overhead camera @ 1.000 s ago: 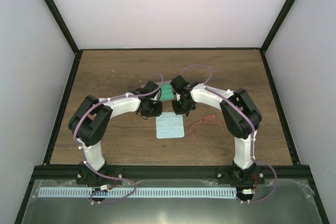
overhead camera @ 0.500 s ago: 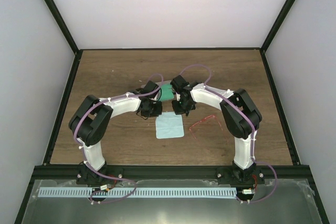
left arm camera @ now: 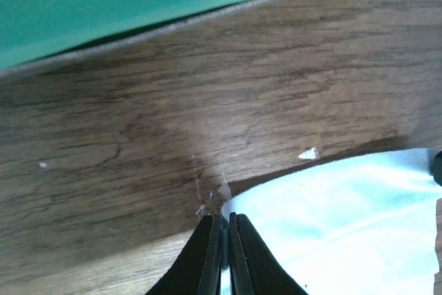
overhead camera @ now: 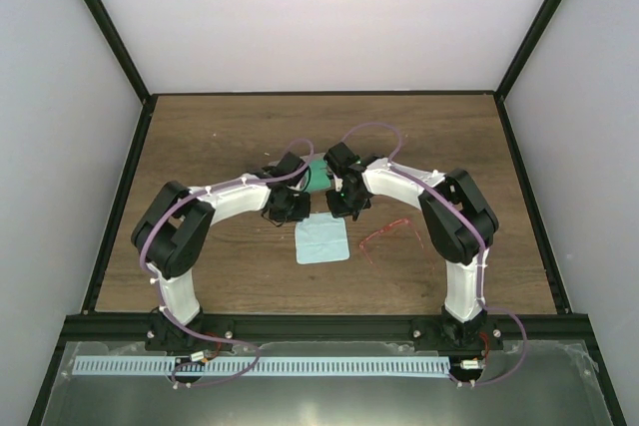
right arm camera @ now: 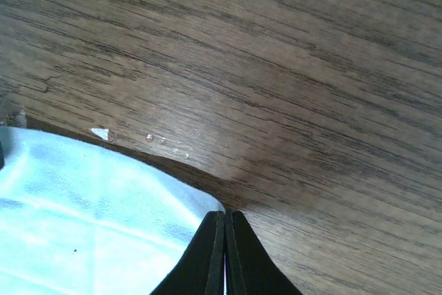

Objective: Organize the sunglasses
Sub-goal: Fold the glasses cleaning cloth at the center of the board.

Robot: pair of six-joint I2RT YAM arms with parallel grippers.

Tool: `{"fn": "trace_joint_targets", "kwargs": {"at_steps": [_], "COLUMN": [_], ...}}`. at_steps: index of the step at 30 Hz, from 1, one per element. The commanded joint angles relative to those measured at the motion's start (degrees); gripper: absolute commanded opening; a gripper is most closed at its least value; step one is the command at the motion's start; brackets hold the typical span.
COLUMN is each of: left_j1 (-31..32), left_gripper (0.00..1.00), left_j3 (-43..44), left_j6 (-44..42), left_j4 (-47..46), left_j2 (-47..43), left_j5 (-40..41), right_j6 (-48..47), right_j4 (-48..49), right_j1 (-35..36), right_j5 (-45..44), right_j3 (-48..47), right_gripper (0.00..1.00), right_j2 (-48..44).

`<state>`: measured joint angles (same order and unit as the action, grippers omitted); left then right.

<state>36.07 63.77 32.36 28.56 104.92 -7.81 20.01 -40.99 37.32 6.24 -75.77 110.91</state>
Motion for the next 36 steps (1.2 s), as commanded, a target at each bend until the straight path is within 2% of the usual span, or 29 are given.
{"fn": "trace_joint_targets", "kwargs": {"at_steps": [1, 19, 36], "left_j1": [1.3, 2.6, 5.7], "left_gripper": [0.04, 0.04, 0.04], "left_j3": [1.1, -1.7, -5.1], "left_j6": [0.3, 1.8, 3.8], "left_j4": [1.2, 1.2, 0.8], "left_j2": [-1.8, -4.7, -7.3], "left_j5": [0.8, 2.5, 3.8], "right_j6": [0.3, 1.3, 3.8], "right_j4": [-0.1, -0.4, 0.4], "right_j1": [0.3, 2.1, 4.9], "right_j5": [0.4, 0.5, -0.3], "right_j3": [-1.4, 1.4, 7.8], "right_gripper": [0.01, 0.01, 0.01], "right_j2": [-2.8, -6.0, -10.5]}}
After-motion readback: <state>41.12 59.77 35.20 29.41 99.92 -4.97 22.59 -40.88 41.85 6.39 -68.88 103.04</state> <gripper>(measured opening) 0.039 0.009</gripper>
